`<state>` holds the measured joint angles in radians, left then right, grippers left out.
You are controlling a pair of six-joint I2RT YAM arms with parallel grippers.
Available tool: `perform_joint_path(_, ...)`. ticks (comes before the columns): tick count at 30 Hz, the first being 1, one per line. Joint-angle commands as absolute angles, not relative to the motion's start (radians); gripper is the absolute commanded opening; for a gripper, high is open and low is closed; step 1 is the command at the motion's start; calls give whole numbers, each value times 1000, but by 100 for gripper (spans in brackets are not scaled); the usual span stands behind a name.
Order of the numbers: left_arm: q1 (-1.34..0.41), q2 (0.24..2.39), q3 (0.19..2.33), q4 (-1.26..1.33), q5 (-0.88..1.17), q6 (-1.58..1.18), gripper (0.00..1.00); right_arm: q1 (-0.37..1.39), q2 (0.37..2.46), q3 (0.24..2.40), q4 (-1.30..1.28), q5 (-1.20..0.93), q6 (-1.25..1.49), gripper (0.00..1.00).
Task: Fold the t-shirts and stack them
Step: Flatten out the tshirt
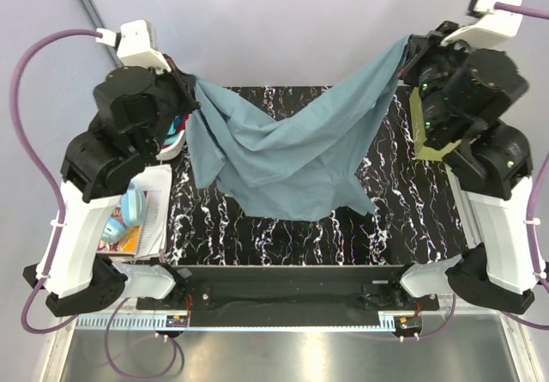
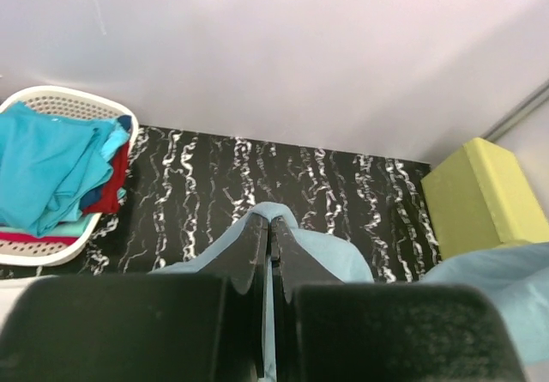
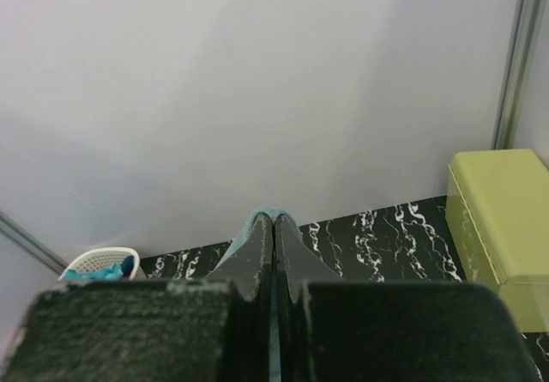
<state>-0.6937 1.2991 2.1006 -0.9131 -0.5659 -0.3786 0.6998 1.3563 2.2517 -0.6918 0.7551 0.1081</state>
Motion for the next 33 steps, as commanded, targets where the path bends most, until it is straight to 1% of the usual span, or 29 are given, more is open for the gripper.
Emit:
perform_joint_path(1,-692,1313,1975,-824,-629,-348,1,707,1356,2137,-591,830,43,0)
perform_joint_path(6,-623,1331,1768,-732,-572,-380,1,677,1361,1964,-514,853,43,0)
perform_joint_path(8,-600,1350,1726,-686,-557,-387,0,652,1374,1908,-511,821,78,0)
perform_joint_path(11,-581,1396,1694,-625,-574,-353,0,632,1404,1865,-464,821,57,0)
perform_joint_path(16,-532,1557,1795,-620,-542,-307,0,595,1495,1868,-420,784,57,0)
perform_joint_path(23,-476,1781,1922,-624,-469,-293,4,534,1667,1904,-426,730,123,0)
perform_joint_path(26,-448,1891,2018,-627,-434,-285,6,502,1767,1957,-440,703,146,0)
perform_joint_path(30,-402,2057,2141,-638,-352,-313,9,450,1920,2087,-483,638,205,0)
perform_joint_path(33,-367,2124,2242,-643,-304,-324,10,416,1989,2146,-502,602,239,0)
